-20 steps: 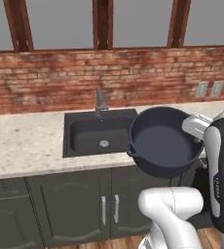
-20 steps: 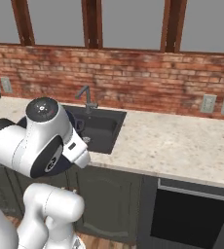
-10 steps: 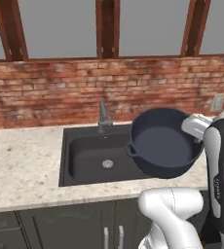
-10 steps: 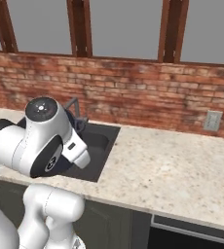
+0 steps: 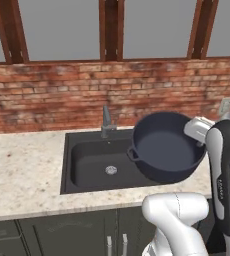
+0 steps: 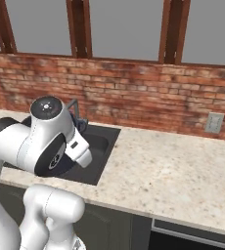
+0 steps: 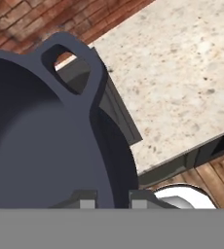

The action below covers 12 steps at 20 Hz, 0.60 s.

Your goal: Move the pot and pan from the stove into the sink.

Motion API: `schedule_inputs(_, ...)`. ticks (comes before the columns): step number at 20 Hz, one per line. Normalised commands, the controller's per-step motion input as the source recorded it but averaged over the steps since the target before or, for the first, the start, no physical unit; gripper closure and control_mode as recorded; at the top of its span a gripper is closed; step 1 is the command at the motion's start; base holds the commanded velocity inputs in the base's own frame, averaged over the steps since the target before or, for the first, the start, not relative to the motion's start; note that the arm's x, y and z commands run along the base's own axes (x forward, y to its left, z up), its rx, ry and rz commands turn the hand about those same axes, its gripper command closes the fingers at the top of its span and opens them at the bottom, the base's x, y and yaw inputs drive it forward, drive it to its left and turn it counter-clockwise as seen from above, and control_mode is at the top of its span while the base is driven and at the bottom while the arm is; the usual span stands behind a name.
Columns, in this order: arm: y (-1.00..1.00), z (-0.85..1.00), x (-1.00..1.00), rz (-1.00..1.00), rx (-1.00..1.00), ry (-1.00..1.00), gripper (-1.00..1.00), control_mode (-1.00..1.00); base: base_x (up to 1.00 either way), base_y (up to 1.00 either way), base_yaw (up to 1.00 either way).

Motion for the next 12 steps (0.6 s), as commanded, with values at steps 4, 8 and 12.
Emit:
schedule_inputs(4,0.00,-0.27,0.03,0.13,-0.01,0.18,1.00,-1.00,0.00,0.00,0.00)
schedule_inputs(8,0.01,-0.24,0.01,0.12,0.00,0.21,1.00,-1.00,0.00,0.00,0.00)
schedule_inputs(12,0.18,-0.12,0.34,0.06,0.00,0.17,1.00,-1.00,0.00,0.00,0.00)
